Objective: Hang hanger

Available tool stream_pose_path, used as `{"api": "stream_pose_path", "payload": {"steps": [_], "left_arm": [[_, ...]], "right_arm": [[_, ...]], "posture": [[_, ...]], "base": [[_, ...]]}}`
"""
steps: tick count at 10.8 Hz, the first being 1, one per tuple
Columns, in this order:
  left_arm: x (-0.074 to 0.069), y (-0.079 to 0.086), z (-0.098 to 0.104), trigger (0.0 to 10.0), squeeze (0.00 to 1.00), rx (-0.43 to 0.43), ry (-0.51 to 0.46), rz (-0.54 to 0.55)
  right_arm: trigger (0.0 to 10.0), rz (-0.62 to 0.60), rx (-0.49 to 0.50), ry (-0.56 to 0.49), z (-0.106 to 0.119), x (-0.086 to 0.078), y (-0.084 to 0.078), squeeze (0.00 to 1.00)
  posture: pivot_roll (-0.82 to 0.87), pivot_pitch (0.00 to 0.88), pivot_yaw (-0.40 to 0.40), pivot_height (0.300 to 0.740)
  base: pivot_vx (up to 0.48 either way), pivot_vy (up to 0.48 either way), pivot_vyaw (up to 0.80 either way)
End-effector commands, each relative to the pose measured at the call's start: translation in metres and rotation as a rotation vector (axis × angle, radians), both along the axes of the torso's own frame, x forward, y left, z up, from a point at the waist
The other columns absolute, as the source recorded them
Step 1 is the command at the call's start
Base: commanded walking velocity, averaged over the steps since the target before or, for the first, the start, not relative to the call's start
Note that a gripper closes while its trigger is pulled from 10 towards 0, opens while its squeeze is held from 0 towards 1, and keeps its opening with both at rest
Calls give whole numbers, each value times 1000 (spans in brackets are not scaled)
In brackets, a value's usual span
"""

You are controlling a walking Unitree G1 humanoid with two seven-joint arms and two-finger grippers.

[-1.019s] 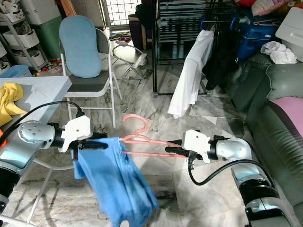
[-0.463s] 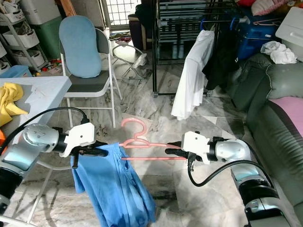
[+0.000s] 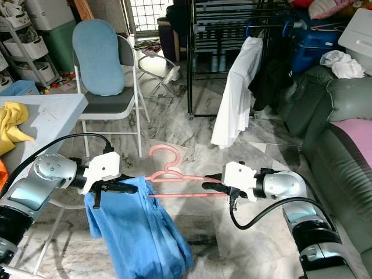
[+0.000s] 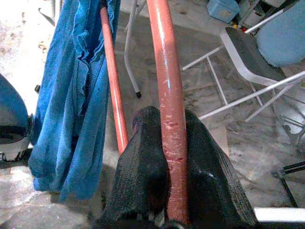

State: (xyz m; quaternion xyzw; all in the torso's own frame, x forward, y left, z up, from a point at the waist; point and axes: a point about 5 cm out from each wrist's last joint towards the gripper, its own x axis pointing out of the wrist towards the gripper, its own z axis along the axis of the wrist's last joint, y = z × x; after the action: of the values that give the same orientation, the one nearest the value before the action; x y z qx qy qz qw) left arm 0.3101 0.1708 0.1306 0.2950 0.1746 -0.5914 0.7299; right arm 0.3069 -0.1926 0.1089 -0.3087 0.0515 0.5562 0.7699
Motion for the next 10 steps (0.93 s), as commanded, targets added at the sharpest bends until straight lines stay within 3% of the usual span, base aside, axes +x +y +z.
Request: {"api": "stream_pose_path", "payload": {"steps": [1,4,5,6,10], "left_arm": [[0,-1,5,0,0,-21,-12,-7],[-1,1,3,0,0,-40,-12,25],[-1,2,1,0,0,-45,-15,39],[-2,3,-2,0,0,-48,-14,53],[-4,26,-16,0,0,-76,7,187]], "right_arm": [[10000,13,32,-55,12,7,7,0],[10000,20,46,-69,16,9,10,0],[10000,23,44,-58,15,9,10,1000],[10000,37,27,-41,13,8,10,1000],[10000,-60,-104,-162,33,27,-5,1000]], "posture": [[-18,7,76,740],[-18,7,76,740],[-18,6,69,740],[-14,6,65,740],[-12,6,60,740]], "base": [[0,0,0],[0,0,0],[0,0,0],[0,0,0],[0,0,0]]}}
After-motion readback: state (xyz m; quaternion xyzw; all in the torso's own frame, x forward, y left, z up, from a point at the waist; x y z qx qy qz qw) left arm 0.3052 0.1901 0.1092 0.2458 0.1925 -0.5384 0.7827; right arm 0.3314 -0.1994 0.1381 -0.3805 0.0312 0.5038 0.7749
